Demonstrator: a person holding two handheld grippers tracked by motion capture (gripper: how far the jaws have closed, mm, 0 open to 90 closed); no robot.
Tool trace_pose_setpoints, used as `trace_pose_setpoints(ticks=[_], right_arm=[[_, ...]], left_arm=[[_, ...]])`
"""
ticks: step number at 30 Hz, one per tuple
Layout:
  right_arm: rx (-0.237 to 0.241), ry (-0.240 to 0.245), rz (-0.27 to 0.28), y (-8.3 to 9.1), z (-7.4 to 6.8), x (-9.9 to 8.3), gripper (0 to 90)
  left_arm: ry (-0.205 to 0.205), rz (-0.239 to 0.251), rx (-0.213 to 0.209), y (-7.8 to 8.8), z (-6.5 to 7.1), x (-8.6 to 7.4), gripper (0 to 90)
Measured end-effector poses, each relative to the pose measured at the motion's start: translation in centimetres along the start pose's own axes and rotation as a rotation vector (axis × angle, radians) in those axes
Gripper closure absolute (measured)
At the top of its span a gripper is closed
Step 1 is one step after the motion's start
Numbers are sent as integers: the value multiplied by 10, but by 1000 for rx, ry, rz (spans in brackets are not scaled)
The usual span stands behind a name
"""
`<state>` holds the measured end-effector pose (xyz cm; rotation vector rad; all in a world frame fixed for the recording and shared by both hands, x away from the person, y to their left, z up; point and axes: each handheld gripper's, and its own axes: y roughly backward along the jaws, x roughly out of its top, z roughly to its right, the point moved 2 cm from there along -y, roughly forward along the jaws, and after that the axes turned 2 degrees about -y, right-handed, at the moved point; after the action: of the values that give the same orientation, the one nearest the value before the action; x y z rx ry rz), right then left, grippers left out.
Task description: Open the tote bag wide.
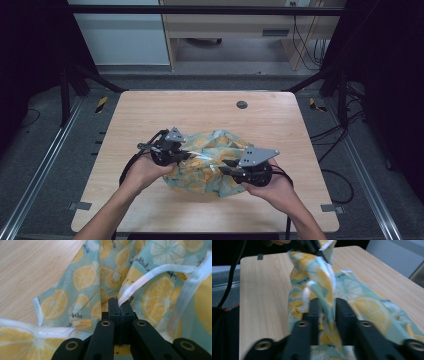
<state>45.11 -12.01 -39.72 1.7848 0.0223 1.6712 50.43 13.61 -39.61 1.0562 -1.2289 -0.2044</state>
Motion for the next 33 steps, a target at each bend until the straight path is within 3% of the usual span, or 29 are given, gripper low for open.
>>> trace_pose_setpoints(ticks=[1, 4, 5, 10, 12, 13, 14, 17, 19, 22, 24, 33], right_arm=[[0, 0, 0, 0, 0, 0, 627], [-42, -28, -1, 10, 11, 7, 429], [-51, -34, 7, 13, 13, 9, 402], [-80, -56, 20, 24, 26, 22, 342], [-104, -73, 14, 26, 35, 26, 333], [-138, -91, -4, 24, 45, 28, 326], [-138, -91, -4, 24, 45, 28, 326], [-188, -162, -36, 16, 64, 26, 312], [-226, -231, -85, 4, 79, 21, 287], [-238, -251, -113, -3, 85, 17, 279], [-252, -282, -167, -16, 94, 10, 286], [-239, -353, -229, -39, 102, 1, 302]], left_arm=[[8, 11, 5, 2, 0, -1, 900], [6, 36, 12, 6, 2, -1, 900], [6, 36, 12, 6, 2, -1, 900], [-19, 64, 17, 12, 14, 0, 900], [-35, 67, 9, 14, 21, -2, 900], [-56, 66, 9, 15, 28, -5, 900], [-56, 66, 9, 15, 28, -5, 900], [-72, 67, 2, 16, 37, -9, 900], [-77, 70, -6, 17, 43, -13, 900], [-82, 70, -16, 18, 48, -19, 900], [-83, 69, -20, 19, 51, -23, 900], [-93, 71, -42, 18, 62, -33, 900]])
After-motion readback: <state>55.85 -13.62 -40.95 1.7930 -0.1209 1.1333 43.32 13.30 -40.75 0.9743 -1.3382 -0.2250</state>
